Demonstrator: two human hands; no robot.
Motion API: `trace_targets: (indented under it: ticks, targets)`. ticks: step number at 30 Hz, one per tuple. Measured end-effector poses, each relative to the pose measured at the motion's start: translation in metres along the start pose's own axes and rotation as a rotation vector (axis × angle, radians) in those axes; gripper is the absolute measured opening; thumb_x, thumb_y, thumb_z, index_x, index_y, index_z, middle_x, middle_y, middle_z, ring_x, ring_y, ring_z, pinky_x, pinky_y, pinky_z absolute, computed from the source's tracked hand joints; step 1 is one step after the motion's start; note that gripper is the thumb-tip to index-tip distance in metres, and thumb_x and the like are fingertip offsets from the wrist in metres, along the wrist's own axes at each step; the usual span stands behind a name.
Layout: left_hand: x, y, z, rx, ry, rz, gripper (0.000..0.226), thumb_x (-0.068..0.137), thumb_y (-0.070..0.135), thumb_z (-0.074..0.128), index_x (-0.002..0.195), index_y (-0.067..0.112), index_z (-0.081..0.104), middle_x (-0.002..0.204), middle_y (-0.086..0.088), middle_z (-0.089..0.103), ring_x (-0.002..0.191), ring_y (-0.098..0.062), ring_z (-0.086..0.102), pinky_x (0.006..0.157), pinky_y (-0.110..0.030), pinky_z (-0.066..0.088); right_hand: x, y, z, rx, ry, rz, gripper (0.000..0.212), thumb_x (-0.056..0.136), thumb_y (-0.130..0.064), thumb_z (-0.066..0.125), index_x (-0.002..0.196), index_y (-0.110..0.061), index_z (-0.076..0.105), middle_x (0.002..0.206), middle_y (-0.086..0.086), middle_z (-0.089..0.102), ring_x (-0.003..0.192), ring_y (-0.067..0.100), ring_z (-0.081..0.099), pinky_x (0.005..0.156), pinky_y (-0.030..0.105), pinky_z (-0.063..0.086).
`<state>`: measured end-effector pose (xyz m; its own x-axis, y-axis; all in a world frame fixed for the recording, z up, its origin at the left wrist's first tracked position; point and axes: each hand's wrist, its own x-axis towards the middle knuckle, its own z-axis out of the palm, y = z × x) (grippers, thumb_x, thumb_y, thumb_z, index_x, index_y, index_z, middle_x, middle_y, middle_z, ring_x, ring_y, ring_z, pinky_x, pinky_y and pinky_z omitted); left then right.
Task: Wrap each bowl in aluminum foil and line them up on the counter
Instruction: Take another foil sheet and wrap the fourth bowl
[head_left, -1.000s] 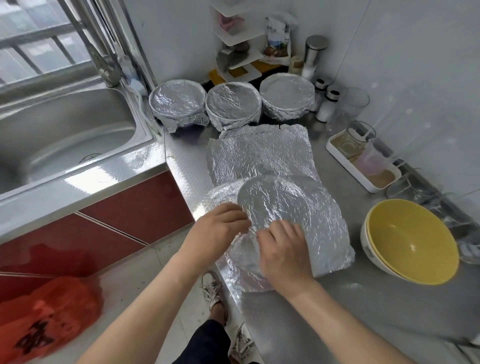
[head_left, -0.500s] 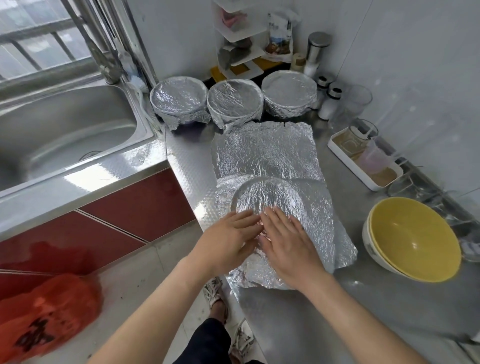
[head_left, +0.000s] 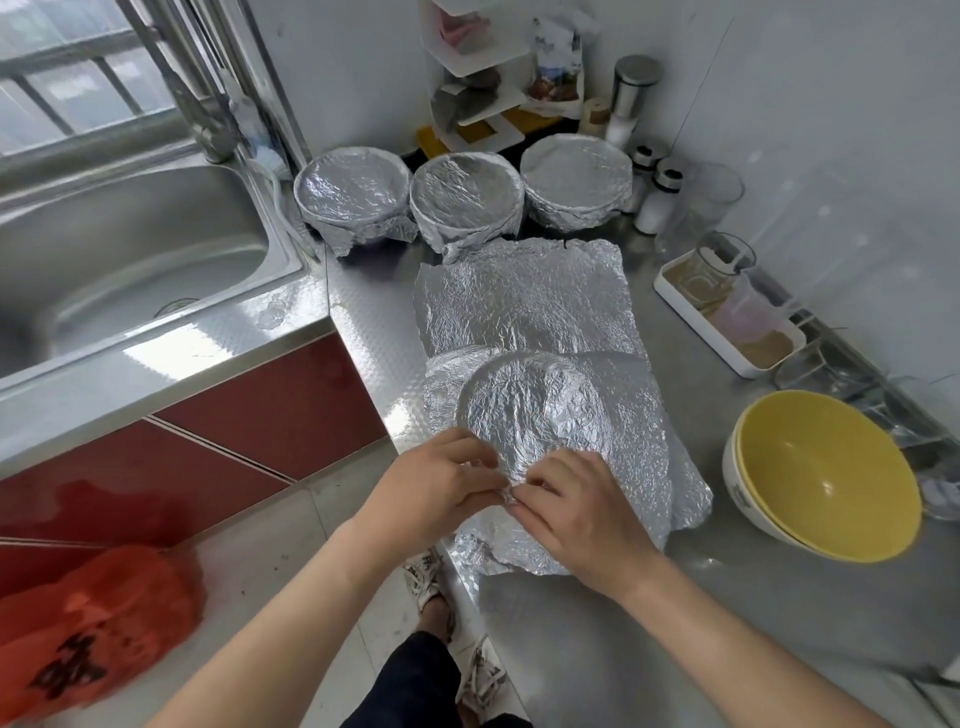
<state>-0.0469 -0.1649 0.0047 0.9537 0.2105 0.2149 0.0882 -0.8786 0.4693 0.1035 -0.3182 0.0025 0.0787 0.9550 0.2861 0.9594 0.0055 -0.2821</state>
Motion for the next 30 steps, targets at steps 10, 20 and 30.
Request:
trace_targets:
  ticks: [10, 20, 30]
  targets:
    - [0.002, 0.005, 0.011, 0.135, 0.072, 0.098, 0.017, 0.089, 0.030, 0.064, 0.088, 0.019, 0.077, 0.084, 0.006, 0.065, 0.080, -0.017, 0.058, 0.062, -0.032, 0.052, -0.005, -0.004, 0.008, -0.119, 0.026, -0.026, 0.007, 0.085, -0.010, 0.068, 0.080, -0.013, 0.064, 0.077, 0.000, 0.055, 0.072, 0.020, 0.049, 0.065, 0.031, 0.038]
    - [0.018, -0.001, -0.004, 0.181, 0.261, 0.118, 0.016, 0.090, 0.015, 0.061, 0.087, 0.013, 0.076, 0.093, 0.002, 0.072, 0.098, -0.016, 0.058, 0.086, -0.021, 0.048, 0.025, -0.026, 0.003, -0.195, 0.171, 0.192, 0.016, 0.080, -0.001, 0.064, 0.069, -0.011, 0.057, 0.068, 0.002, 0.045, 0.065, 0.020, 0.042, 0.061, 0.030, 0.031]
    - [0.004, -0.003, -0.012, 0.118, 0.104, -0.051, 0.024, 0.084, 0.004, 0.063, 0.099, 0.017, 0.076, 0.107, 0.006, 0.071, 0.109, -0.017, 0.063, 0.089, -0.031, 0.055, 0.015, -0.025, 0.012, -0.114, -0.093, 0.266, 0.045, 0.097, -0.035, 0.035, 0.128, -0.010, 0.057, 0.132, 0.005, 0.058, 0.128, 0.023, 0.050, 0.106, 0.041, 0.041]
